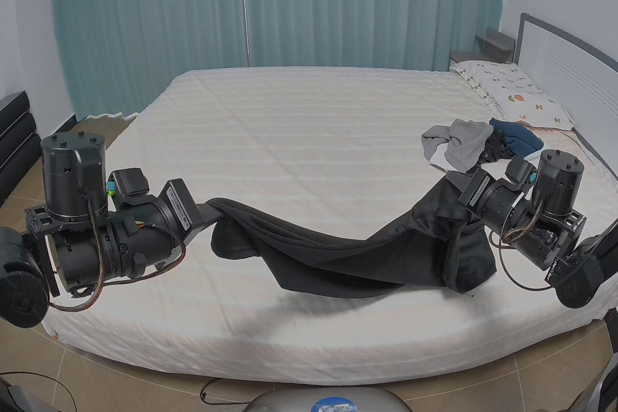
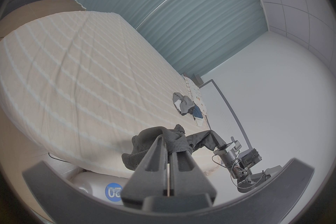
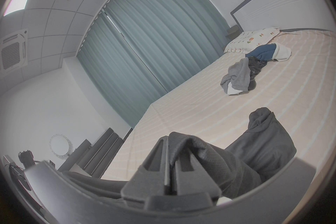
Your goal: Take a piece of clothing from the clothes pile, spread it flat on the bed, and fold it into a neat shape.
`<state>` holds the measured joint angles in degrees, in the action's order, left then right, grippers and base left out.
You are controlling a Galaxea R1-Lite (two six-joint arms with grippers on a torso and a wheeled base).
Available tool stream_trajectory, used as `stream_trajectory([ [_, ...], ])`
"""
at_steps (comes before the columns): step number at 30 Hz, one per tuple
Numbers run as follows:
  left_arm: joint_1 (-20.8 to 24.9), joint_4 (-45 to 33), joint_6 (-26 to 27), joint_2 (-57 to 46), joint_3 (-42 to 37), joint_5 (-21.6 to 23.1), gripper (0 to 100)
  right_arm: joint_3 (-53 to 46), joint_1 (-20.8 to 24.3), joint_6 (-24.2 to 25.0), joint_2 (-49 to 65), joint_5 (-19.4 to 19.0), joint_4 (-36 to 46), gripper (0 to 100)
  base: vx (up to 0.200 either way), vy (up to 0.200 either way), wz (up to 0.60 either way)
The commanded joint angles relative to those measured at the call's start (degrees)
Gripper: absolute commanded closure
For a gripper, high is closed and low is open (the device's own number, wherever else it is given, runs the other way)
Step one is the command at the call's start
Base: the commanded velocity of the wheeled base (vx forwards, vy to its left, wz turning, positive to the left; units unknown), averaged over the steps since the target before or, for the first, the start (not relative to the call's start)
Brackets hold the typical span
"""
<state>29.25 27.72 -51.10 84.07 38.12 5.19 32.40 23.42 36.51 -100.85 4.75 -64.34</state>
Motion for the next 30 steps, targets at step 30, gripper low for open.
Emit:
stream_trajectory([
  [30,-9.3,-21.8,5.8,-8.2,28.1,-3.0,100,43.0,-7.9,-4.5,17.7,2.3,39.9,100,-0.06,0.0,0.0],
])
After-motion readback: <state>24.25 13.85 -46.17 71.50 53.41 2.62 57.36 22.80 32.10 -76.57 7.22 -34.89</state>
